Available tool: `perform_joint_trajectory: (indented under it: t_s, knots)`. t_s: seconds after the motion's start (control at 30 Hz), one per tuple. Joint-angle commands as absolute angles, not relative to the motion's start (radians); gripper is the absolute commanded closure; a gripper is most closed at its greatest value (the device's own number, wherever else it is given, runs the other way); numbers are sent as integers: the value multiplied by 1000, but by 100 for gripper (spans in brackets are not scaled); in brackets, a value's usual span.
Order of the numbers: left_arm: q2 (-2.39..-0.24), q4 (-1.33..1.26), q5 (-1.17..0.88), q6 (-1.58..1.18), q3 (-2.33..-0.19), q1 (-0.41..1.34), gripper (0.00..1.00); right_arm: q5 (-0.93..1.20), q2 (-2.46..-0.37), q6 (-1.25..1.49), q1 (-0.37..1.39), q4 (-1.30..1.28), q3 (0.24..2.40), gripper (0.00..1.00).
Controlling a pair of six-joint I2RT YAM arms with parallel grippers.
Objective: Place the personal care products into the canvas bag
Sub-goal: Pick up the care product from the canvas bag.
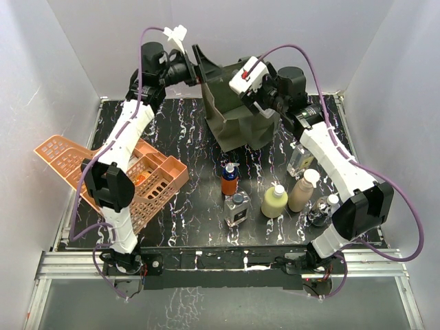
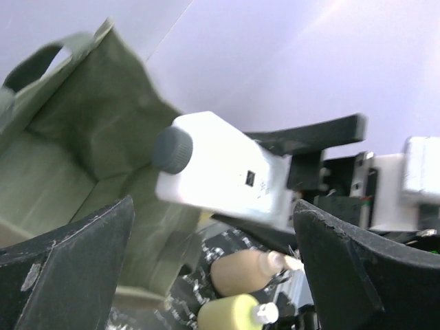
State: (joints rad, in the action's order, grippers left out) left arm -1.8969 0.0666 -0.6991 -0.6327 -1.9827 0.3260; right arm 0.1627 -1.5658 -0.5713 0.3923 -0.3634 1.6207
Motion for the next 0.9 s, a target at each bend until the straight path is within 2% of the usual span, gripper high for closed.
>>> perform_joint_trajectory:
  t_s: [0.0, 0.2, 0.47, 0.8, 0.87]
  knots:
    - [-1968, -12, -781, -839, -2115, 301, 3, 205, -1509, -574, 400, 6, 1653, 92]
    - [-2030, -85, -796, -958, -2163, 298, 5, 231, -1513, -579, 417, 117, 1632, 92]
    - [-2024, -206, -821, -1036, -2089, 317, 6, 274, -1515, -554, 431, 153, 1633, 92]
    - [-2019, -328, -871, -1093, -2056, 344, 18, 292, -1530, -529, 444, 216, 1607, 92]
    - [-2014, -356, -874, -1107, -2047, 348, 23, 294, -1531, -524, 451, 242, 1595, 92]
